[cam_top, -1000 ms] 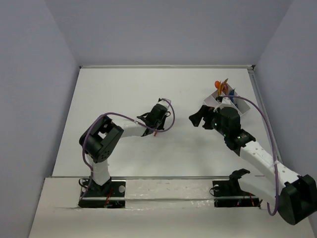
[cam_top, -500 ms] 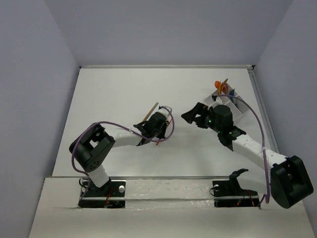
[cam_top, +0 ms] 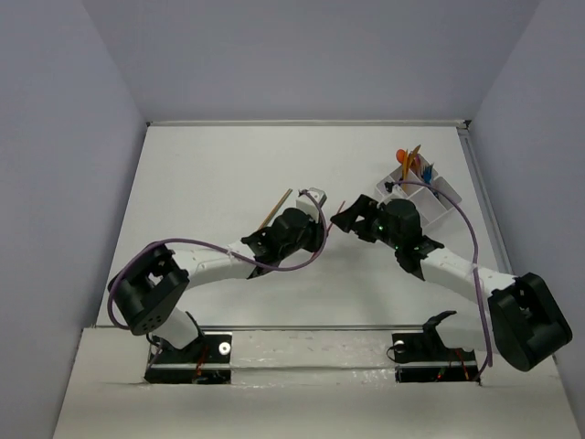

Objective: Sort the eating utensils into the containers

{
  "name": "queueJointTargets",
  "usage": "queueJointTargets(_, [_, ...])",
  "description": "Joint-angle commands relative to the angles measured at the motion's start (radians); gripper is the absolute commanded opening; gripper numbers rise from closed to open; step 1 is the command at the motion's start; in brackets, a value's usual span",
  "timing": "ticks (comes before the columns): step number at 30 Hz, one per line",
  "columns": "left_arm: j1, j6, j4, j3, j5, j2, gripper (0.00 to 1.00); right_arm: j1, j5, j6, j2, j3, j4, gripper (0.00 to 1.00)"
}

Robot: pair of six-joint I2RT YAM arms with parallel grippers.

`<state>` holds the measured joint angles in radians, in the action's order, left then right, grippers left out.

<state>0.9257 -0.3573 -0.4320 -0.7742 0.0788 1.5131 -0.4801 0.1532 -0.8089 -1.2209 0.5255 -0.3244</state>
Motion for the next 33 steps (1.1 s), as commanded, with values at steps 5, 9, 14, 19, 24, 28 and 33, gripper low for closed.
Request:
queueJointTargets(5, [0.030,-0.017,-0.093,0.009,-0.053,-0.060,0.00,-0.008,0.022,-0.019,-0.052,0.018,-0.107,0.73])
queueJointTargets(9, [0.030,-0.012,-0.097,0.007,-0.062,-0.068,0.00,-0.008,0.046,-0.030,-0.065,0.021,-0.131,0.61])
queueJointTargets(14, [0.039,-0.003,-0.093,-0.004,-0.070,-0.071,0.00,-0.008,0.065,-0.055,-0.084,0.011,-0.174,0.40])
queueJointTargets(19, [0.048,-0.003,-0.100,0.003,-0.062,-0.071,0.10,-0.008,0.040,-0.049,-0.063,0.001,-0.180,0.00])
queueJointTargets(24, [0.048,0.009,-0.100,0.016,-0.042,-0.086,0.53,-0.008,-0.081,0.028,-0.009,0.040,-0.095,0.00])
queueJointTargets(28, [0.048,0.023,-0.083,0.044,0.009,-0.140,0.78,-0.008,-0.231,0.155,0.034,0.109,-0.013,0.00])
queueJointTargets(33, [0.048,0.058,-0.057,0.082,0.102,-0.235,0.94,-0.008,-0.435,0.339,0.063,0.206,0.082,0.00])
